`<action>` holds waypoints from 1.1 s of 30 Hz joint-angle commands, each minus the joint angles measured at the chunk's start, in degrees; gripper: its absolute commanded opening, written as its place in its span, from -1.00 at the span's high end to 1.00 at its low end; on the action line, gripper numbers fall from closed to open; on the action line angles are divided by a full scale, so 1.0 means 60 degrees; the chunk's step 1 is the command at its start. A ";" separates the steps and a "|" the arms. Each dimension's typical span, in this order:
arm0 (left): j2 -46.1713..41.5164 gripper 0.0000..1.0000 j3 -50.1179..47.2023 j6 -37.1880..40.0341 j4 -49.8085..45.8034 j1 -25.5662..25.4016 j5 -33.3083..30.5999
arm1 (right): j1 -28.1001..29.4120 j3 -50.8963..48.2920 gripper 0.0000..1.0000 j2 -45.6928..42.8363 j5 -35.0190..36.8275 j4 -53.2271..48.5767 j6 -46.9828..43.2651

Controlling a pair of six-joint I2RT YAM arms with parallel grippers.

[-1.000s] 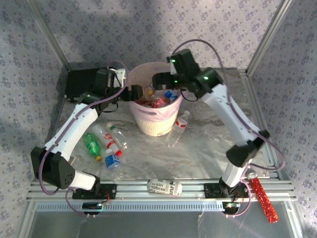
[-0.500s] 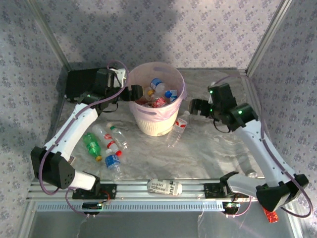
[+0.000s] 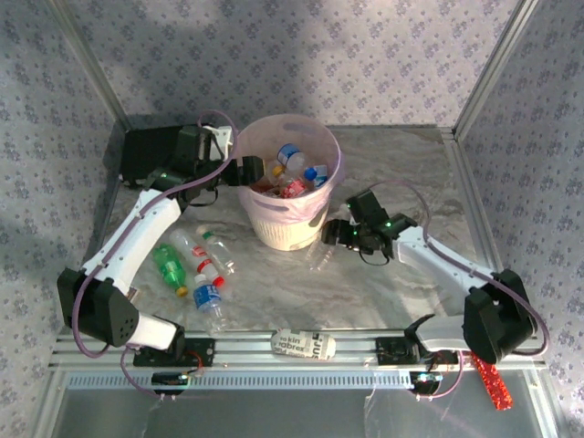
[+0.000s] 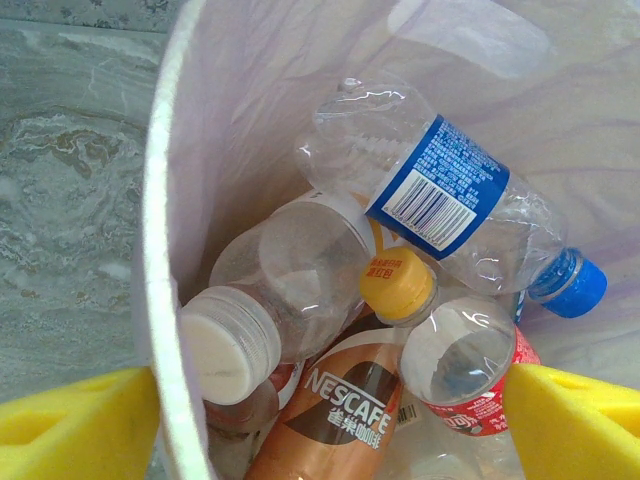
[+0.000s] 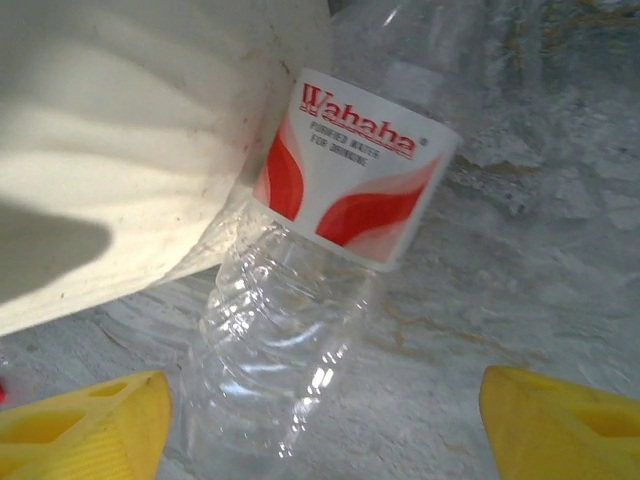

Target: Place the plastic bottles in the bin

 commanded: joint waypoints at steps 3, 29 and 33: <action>0.0180 -0.76 0.0216 -0.0013 -0.0120 -0.0043 0.0353 | 0.0355 -0.0124 -0.72 0.0772 0.0070 0.0957 0.0236; 0.0476 -0.76 0.0554 0.0023 -0.0303 -0.0029 0.0508 | -0.1728 -0.1526 -0.18 -0.0355 0.0558 -0.0052 -0.0463; 0.0495 -0.76 0.0568 0.0017 -0.0273 -0.0028 0.0495 | -0.2158 -0.1155 -0.13 -0.1183 0.0545 -0.0896 -0.0969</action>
